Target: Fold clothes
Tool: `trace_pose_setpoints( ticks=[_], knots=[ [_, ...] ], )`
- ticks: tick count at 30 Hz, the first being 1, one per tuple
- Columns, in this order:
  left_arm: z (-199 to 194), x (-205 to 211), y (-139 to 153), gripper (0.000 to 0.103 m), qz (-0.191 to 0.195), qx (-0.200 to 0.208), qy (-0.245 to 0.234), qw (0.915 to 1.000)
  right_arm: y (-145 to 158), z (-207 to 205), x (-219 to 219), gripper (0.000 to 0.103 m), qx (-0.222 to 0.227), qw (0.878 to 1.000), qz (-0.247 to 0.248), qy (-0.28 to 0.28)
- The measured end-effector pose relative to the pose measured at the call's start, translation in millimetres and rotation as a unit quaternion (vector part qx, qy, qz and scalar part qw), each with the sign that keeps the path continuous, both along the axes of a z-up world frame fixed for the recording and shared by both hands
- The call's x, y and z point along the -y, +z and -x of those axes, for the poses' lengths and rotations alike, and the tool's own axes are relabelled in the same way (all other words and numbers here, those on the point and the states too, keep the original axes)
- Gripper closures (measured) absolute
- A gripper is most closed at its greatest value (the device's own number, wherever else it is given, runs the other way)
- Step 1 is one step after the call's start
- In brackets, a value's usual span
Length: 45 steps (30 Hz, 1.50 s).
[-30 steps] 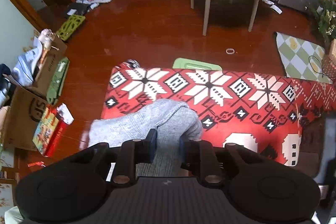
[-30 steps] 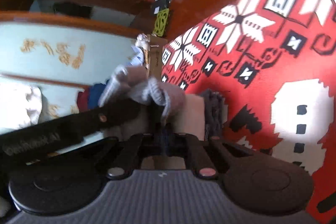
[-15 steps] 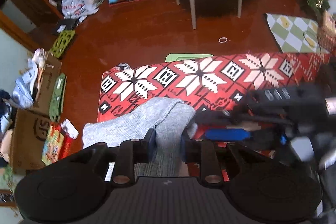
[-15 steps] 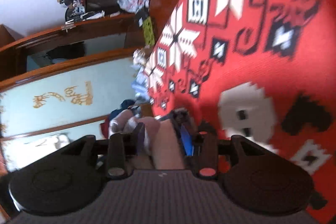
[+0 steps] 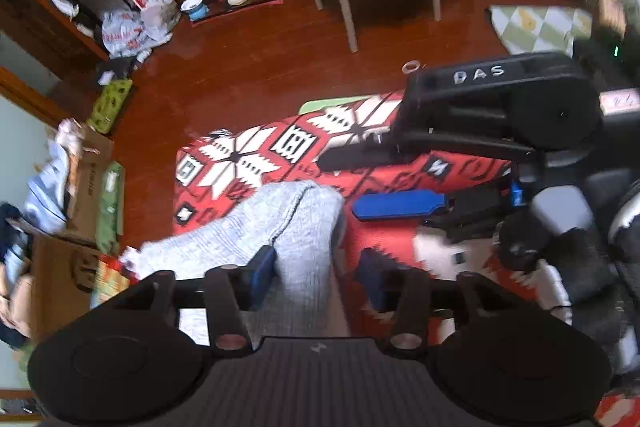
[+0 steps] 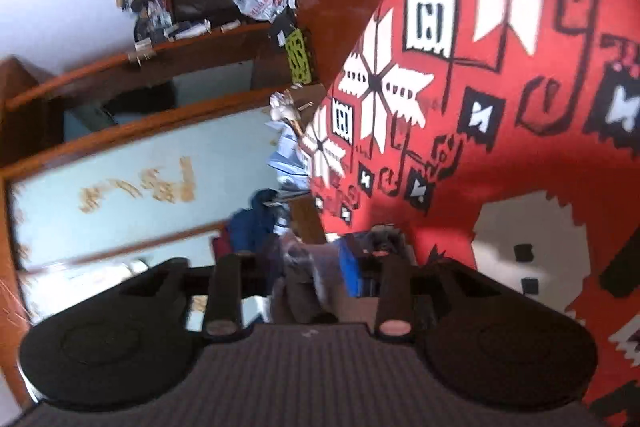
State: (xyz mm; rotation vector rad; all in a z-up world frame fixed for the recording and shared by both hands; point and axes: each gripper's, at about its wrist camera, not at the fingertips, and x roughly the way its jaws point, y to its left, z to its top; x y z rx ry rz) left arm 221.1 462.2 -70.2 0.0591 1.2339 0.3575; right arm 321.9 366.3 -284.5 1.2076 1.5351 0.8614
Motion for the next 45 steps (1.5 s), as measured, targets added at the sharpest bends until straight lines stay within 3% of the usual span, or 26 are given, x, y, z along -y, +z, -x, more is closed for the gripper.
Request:
trace_pose_setpoints(
  ticks=[3,4,10,11,13,14,15,17,19,22,23,24,27,30,34,35,37,39,43,45],
  knots=[
    [6,-5,13,0.054,0.036,0.019,0.027,0.9988,8,-2,4,0.033,0.006,1.000,-0.005,0.003],
    [8,-8,17,0.054,0.046,0.024,0.036,0.9980,13,-2,2,0.030,0.014,1.000,0.000,0.012],
    [28,-34,28,0.054,0.092,0.044,0.101,0.9896,24,-6,-25,0.029,0.032,0.998,0.023,0.057],
    [32,-38,28,0.054,0.101,0.047,0.113,0.9873,24,-6,-31,0.030,0.038,0.997,0.030,0.063],
    [42,-49,27,0.054,0.118,0.049,0.142,0.9816,26,-5,-38,0.044,0.061,0.995,0.042,0.071],
    [46,-54,26,0.054,0.128,0.050,0.156,0.9782,29,-5,-41,0.064,0.076,0.993,0.050,0.076],
    [51,-60,24,0.054,0.138,0.050,0.170,0.9744,32,-3,-44,0.076,0.093,0.991,0.053,0.080],
    [58,-68,17,0.054,0.160,0.048,0.193,0.9668,43,-1,-42,0.080,0.134,0.987,0.045,0.074],
    [61,-71,9,0.054,0.165,0.047,0.198,0.9649,56,2,-39,0.081,0.185,0.980,0.031,0.063],
    [62,-69,2,0.054,0.166,0.052,0.195,0.9653,60,8,-48,0.081,0.253,0.962,0.058,0.083],
    [63,-69,4,0.054,0.168,0.054,0.196,0.9645,55,7,-48,0.078,0.247,0.964,0.061,0.081],
    [64,-68,6,0.054,0.172,0.057,0.197,0.9635,50,6,-48,0.065,0.239,0.966,0.065,0.078],
    [75,-74,15,0.054,0.199,0.080,0.216,0.9526,54,-2,-32,0.060,0.233,0.968,0.082,0.046],
    [91,-86,27,0.059,0.232,0.115,0.244,0.9344,81,-6,-25,0.066,0.279,0.951,0.118,0.061],
    [108,-99,31,0.063,0.245,0.147,0.275,0.9181,131,10,-25,0.090,0.362,0.914,0.148,0.105],
    [113,-101,28,0.068,0.247,0.150,0.281,0.9153,143,16,-29,0.094,0.378,0.906,0.152,0.112],
    [123,-107,19,0.076,0.257,0.155,0.296,0.9069,159,26,-40,0.094,0.397,0.900,0.132,0.121],
    [134,-109,14,0.076,0.263,0.160,0.306,0.9006,169,38,-55,0.094,0.406,0.896,0.115,0.139],
    [155,-110,9,0.080,0.266,0.166,0.309,0.8982,156,53,-79,0.094,0.407,0.881,0.142,0.192],
    [165,-113,5,0.082,0.280,0.168,0.317,0.8905,153,55,-80,0.098,0.423,0.870,0.156,0.199]
  ],
)
